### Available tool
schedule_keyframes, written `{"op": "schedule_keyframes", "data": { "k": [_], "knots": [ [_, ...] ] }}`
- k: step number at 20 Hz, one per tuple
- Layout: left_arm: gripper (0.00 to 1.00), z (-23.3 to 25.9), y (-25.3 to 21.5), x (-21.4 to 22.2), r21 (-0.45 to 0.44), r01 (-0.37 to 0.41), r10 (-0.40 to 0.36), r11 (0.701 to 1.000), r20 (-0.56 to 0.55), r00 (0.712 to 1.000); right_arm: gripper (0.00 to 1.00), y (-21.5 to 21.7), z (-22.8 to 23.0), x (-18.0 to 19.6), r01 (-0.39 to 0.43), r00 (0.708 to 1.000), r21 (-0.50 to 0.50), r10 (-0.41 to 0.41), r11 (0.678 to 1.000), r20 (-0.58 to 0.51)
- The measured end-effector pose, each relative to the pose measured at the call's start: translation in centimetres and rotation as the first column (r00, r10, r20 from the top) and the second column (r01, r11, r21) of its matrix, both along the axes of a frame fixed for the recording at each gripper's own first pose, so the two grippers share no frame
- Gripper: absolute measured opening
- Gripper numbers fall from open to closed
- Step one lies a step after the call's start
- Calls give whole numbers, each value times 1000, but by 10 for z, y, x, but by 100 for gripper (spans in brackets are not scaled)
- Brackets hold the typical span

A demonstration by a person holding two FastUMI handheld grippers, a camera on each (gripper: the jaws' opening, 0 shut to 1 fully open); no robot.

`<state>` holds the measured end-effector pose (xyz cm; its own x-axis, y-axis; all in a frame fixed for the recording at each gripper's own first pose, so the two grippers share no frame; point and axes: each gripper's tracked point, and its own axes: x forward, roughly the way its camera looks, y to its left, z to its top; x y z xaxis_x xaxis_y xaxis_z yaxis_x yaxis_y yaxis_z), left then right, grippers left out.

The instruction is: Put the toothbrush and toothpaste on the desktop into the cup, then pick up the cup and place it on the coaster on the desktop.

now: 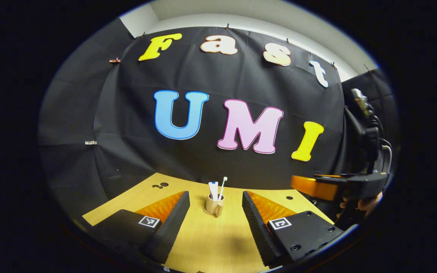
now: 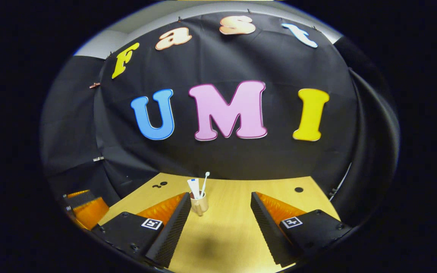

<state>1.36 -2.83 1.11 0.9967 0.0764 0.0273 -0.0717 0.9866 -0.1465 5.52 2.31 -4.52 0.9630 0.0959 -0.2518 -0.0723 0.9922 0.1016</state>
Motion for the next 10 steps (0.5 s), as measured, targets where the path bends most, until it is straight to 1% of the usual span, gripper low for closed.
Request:
{"op": "schedule_keyframes", "data": {
  "k": [2,3,5,7,10],
  "knots": [
    [90,7,0,-6,-25,-22,22,999,23,999,97,-14,11,-27,66,997,-3,-66,998,36],
    [90,8,0,-11,-36,-38,39,999,33,999,97,-19,10,-40,88,995,1,-88,996,35],
    [91,8,-6,-21,-52,-42,45,998,51,998,97,-25,-5,-60,121,993,4,-121,993,0],
    [91,7,-14,-28,-60,-21,24,998,52,998,97,-23,-18,-76,130,991,11,-130,991,-37],
    [91,6,-14,-34,-46,-4,6,999,40,999,97,-22,-28,-88,115,991,-18,-115,993,-63]
  ]
}}
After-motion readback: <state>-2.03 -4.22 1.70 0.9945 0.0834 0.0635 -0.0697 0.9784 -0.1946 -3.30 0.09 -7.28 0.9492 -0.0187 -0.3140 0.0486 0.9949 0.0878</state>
